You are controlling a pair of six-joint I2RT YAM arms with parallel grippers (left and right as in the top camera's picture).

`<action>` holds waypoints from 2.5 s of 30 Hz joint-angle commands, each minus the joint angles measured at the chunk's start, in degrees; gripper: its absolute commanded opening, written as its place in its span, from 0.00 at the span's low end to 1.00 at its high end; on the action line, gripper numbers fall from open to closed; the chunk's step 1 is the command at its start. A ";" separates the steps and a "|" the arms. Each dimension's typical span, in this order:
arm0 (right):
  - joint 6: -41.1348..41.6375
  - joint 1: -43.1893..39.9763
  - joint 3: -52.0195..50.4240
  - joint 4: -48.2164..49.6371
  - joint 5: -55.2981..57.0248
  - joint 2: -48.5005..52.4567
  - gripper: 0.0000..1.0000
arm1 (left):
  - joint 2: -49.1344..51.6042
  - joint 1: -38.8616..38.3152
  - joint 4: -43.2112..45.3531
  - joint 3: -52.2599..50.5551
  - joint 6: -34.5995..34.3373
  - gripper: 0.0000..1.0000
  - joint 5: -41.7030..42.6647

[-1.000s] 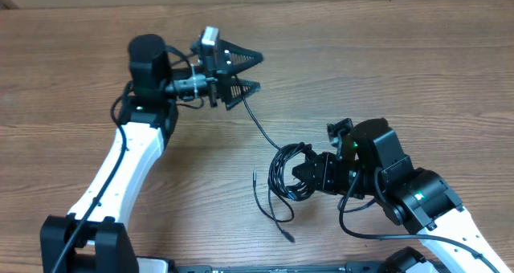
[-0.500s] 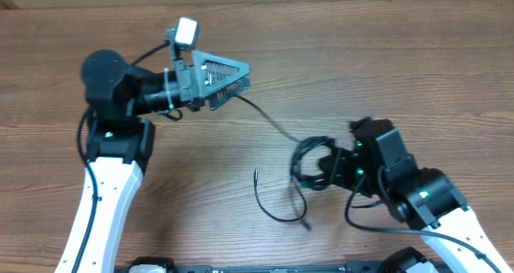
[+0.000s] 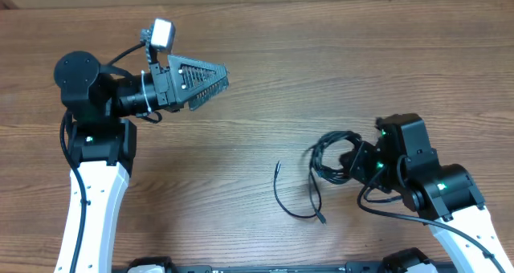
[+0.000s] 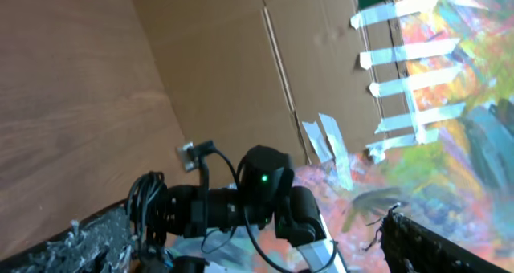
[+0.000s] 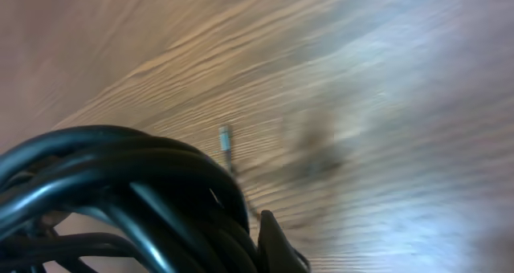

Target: Untangle cables

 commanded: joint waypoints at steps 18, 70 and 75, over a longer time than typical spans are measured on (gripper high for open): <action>-2.80 -0.04 2.32 2.73 -8.50 -1.05 0.04 | -19.47 -20.24 -65.77 1.31 23.76 0.99 -60.50; 26.71 28.61 2.32 20.39 -8.28 5.62 0.04 | 0.26 -20.76 -52.43 0.13 -19.08 0.93 -46.27; 21.90 30.34 2.32 19.08 -8.50 5.62 0.04 | -0.02 -20.57 -38.03 0.13 -8.94 0.90 -46.21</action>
